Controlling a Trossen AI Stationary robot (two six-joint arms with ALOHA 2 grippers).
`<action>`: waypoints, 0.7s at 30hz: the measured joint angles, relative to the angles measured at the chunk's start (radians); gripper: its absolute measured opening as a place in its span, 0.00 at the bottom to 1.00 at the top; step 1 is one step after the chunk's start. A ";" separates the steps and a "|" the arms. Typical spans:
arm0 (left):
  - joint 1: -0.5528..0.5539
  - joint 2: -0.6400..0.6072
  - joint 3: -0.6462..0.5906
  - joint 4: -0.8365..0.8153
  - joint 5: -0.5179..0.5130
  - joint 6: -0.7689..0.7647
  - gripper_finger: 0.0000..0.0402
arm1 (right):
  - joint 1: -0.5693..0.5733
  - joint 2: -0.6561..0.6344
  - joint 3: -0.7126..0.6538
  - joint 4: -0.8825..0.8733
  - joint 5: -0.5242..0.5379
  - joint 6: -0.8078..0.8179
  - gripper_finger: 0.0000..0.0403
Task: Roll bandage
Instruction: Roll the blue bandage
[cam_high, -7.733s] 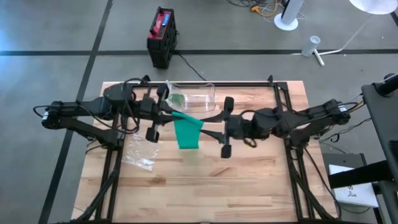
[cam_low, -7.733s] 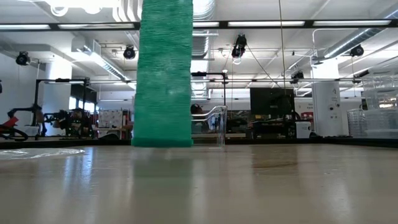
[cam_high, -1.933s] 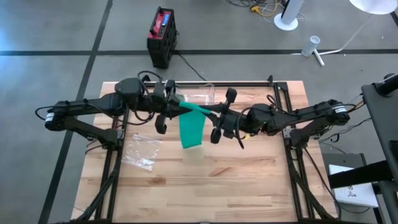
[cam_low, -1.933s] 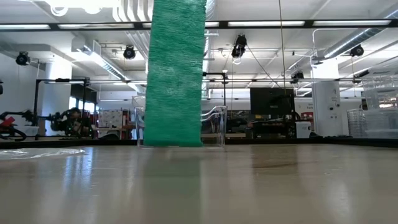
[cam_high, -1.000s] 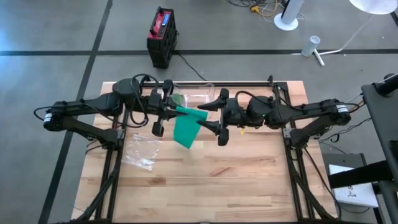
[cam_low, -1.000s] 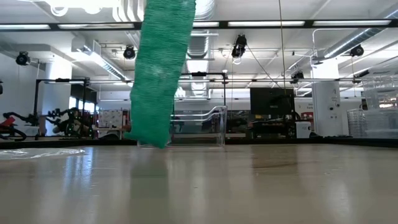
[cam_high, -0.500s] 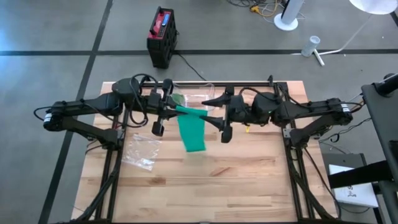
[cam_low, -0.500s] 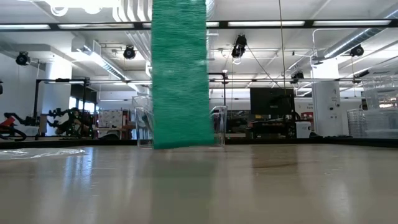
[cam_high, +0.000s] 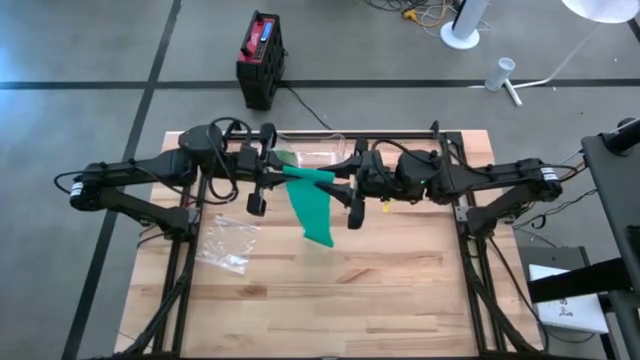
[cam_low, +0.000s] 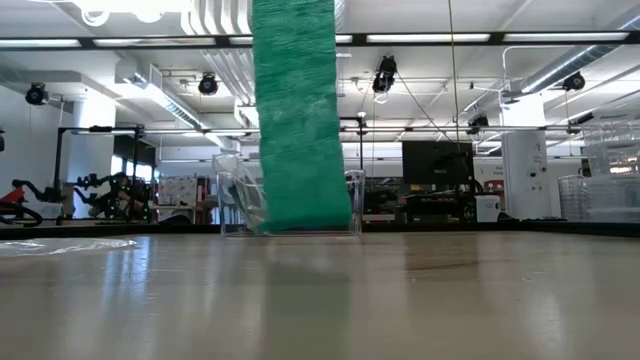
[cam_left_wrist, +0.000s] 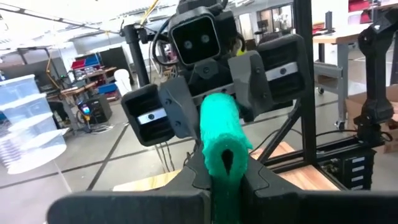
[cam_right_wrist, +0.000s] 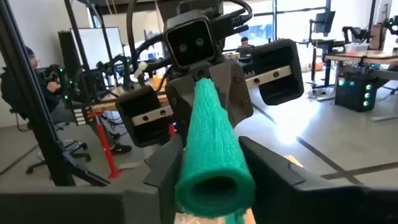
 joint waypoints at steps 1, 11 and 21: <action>0.000 0.000 0.000 0.001 -0.001 0.000 0.02 | 0.000 0.000 0.000 0.000 0.000 0.000 0.33; 0.000 0.000 0.000 0.002 -0.006 -0.021 0.02 | 0.000 -0.001 0.000 0.000 0.000 -0.035 0.19; 0.001 0.001 0.000 0.000 -0.009 -0.125 0.06 | 0.001 -0.002 0.000 -0.002 0.061 -0.225 0.03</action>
